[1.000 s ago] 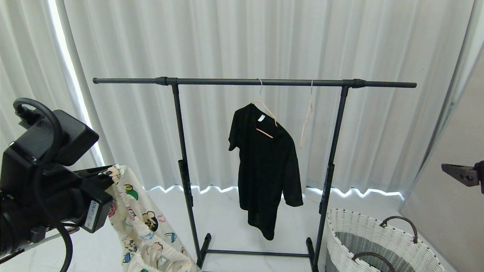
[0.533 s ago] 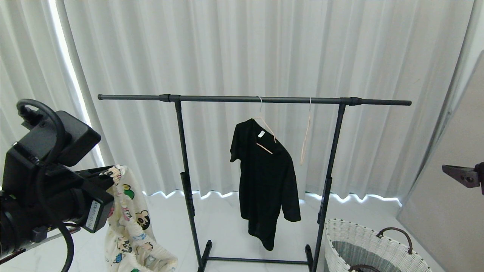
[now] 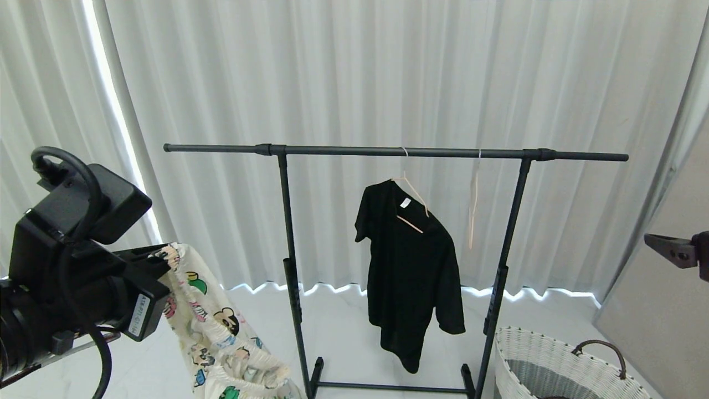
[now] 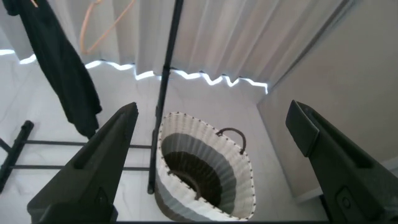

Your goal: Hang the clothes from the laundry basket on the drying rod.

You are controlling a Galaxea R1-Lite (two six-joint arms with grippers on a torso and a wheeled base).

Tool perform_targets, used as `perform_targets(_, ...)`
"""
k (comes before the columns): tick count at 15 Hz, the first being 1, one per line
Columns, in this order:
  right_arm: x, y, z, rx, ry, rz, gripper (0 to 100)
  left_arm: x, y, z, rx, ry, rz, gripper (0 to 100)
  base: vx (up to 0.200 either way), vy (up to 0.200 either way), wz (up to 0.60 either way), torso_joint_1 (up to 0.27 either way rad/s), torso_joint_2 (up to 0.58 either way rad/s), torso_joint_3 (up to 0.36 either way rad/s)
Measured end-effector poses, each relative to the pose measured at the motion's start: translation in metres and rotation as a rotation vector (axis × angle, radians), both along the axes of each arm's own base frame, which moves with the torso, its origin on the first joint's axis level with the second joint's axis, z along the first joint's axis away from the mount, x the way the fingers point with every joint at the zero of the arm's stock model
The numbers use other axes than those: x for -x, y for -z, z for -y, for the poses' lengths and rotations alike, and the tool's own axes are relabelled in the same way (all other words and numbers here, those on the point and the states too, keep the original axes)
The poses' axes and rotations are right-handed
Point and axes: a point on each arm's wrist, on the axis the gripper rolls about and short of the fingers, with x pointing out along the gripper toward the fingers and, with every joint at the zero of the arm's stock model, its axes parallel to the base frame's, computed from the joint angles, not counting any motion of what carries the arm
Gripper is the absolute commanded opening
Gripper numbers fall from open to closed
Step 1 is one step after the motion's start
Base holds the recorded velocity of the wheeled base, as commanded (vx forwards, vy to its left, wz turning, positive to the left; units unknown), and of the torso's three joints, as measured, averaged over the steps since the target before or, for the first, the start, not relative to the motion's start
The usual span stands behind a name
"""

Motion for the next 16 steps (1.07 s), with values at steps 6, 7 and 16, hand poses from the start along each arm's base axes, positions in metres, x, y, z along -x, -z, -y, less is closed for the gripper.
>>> perform_targets(6,-0.013,0.001,-0.003,-0.008,0.0,0.026,100,0.0,-0.001,0.0,0.005,0.003,0.008,0,0.0,0.0,0.0,0.0,0.0,0.0)
perform_targets(7,-0.017,0.001,-0.004,-0.01,-0.002,0.034,100,0.0,-0.001,0.0,0.004,0.003,0.008,0,0.0,0.0,0.0,0.0,0.0,0.0)
perform_targets(16,-0.031,0.01,-0.009,-0.009,-0.072,-0.015,100,-0.002,-0.008,0.004,0.013,0.021,0.028,0,0.156,0.0,0.0,0.001,0.0,0.003)
